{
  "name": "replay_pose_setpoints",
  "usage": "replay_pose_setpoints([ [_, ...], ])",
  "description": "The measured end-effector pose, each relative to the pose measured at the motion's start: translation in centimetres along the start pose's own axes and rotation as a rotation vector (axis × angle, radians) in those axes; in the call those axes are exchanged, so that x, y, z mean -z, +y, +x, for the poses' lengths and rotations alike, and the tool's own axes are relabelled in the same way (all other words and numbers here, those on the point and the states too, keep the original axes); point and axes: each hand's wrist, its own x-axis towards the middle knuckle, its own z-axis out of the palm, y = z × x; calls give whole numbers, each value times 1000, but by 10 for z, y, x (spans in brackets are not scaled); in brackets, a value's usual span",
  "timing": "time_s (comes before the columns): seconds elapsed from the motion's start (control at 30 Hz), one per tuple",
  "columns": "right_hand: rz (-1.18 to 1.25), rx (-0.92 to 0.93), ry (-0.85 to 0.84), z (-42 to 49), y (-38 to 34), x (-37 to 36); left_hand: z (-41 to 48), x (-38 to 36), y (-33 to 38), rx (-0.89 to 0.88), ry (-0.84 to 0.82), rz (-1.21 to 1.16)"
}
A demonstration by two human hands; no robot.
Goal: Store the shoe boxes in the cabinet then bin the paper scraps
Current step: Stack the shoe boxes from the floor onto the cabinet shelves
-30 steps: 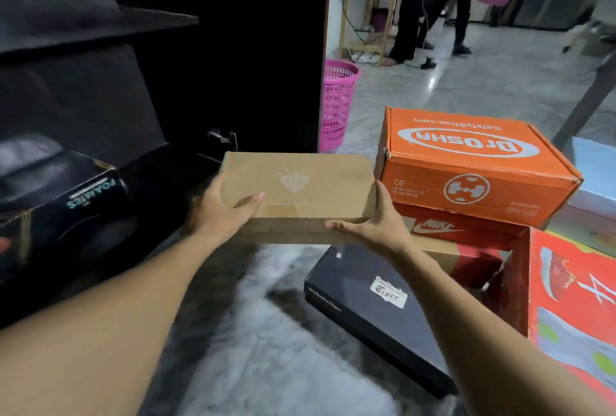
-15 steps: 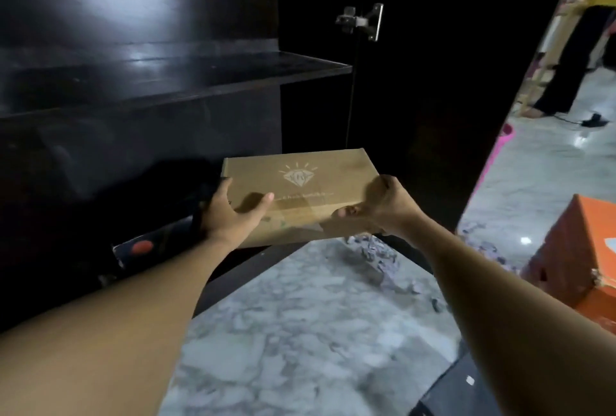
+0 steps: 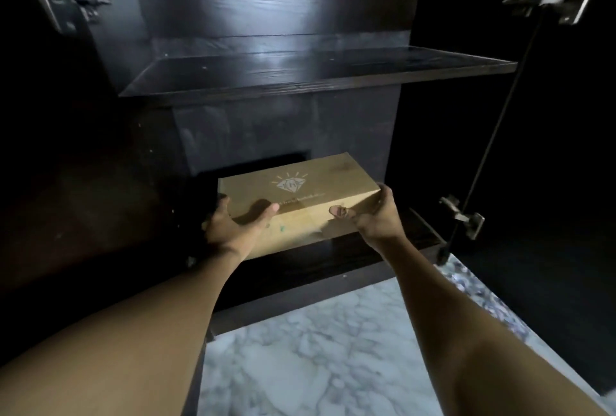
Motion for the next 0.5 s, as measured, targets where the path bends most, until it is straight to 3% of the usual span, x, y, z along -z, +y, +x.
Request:
replay_pose_setpoints([
  [0.2,127,-9,-73,23,36,-39,31,1,-30,-51,18,94],
  [0.3,111,-30,-71,33,40,-50,42,1,-34,-96,27,252],
  [0.43,-19,19,103,28,40,-66,33,-5,-46,-488,242,721],
  [0.5,-107,63,187,21,45,-75,26,-13,-60,-616,224,809],
])
